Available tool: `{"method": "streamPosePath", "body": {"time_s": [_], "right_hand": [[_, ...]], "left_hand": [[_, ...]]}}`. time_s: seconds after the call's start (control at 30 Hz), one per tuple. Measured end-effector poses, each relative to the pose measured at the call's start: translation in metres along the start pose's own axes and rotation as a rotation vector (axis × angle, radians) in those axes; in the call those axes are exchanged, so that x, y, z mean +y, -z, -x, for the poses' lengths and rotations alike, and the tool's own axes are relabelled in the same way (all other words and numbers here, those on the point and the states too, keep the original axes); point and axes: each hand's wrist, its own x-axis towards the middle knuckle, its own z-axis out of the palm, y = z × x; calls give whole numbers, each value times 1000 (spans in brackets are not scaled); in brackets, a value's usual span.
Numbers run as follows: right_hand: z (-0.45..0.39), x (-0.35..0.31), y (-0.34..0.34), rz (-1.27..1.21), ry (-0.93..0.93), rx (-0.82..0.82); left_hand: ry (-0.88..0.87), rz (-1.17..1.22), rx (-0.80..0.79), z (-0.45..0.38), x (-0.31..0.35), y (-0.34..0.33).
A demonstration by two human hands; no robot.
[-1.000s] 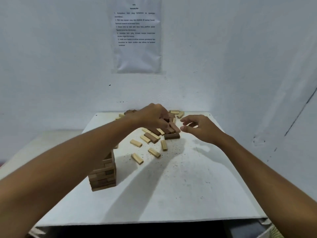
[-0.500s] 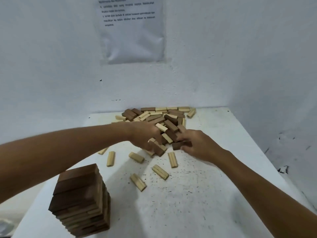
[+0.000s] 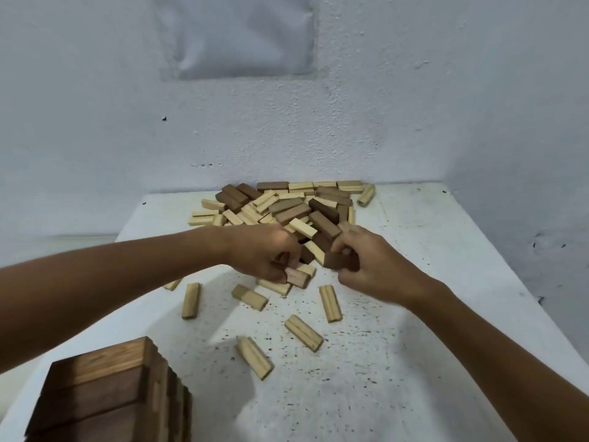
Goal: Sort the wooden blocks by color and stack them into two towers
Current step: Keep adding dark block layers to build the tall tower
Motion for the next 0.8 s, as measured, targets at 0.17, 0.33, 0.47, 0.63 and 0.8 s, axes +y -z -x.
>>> {"method": "streamPosePath", "body": {"time_s": [0.17, 0.33, 0.47, 0.63, 0.8], "right_hand": [[-24, -10, -20, -85, 0, 82], [-50, -25, -38, 111, -73, 167], [-63, -40, -47, 265, -136, 179], [-63, -52, -58, 432, -130, 232], [-60, -60, -63, 322, -159, 265]], "left_hand": [[-8, 16, 141, 10, -8, 1], [82, 114, 321, 36, -20, 12], [209, 146, 351, 58, -32, 10], [297, 155, 421, 83, -42, 9], [370, 229, 473, 109, -33, 21]]}}
